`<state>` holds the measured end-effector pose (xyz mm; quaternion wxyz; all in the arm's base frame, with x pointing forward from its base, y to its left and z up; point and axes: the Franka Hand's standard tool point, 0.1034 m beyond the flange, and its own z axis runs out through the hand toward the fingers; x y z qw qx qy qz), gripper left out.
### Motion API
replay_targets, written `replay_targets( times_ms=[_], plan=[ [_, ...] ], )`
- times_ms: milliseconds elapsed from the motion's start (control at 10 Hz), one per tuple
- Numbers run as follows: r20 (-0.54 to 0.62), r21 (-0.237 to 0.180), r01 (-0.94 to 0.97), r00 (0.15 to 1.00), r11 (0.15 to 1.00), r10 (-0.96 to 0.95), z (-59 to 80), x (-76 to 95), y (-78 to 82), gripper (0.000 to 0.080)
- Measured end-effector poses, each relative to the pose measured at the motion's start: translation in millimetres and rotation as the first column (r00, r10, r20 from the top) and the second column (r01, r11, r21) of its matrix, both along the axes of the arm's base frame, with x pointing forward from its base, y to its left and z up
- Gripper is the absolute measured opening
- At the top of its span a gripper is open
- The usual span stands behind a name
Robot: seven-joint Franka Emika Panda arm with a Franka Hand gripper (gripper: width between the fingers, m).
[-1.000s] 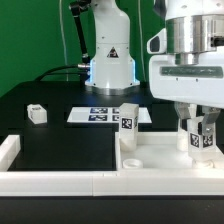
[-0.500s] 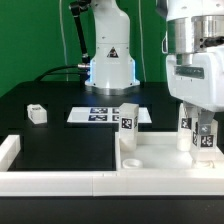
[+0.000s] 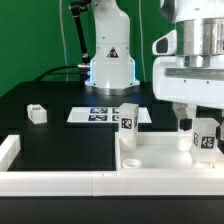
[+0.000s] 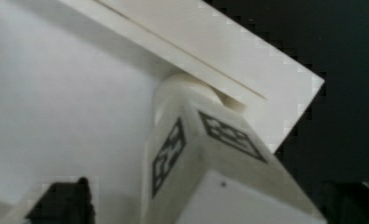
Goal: Assemble square table
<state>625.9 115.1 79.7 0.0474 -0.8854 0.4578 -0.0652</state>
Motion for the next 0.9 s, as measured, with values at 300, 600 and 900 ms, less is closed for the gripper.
replay_targets(
  times_ms=[300, 600, 900],
  plan=[
    [-0.05, -0.123, -0.464, 0.886, 0.877, 0.462, -3.2, 0.5, 8.5, 0.0649],
    [-0.054, -0.127, -0.494, 0.869, 0.86, 0.491, -3.6, 0.2, 9.3, 0.0649],
    [-0.042, -0.11, -0.367, 0.93, 0.924, 0.365, -4.3, -0.4, 9.0, 0.0288]
  ],
)
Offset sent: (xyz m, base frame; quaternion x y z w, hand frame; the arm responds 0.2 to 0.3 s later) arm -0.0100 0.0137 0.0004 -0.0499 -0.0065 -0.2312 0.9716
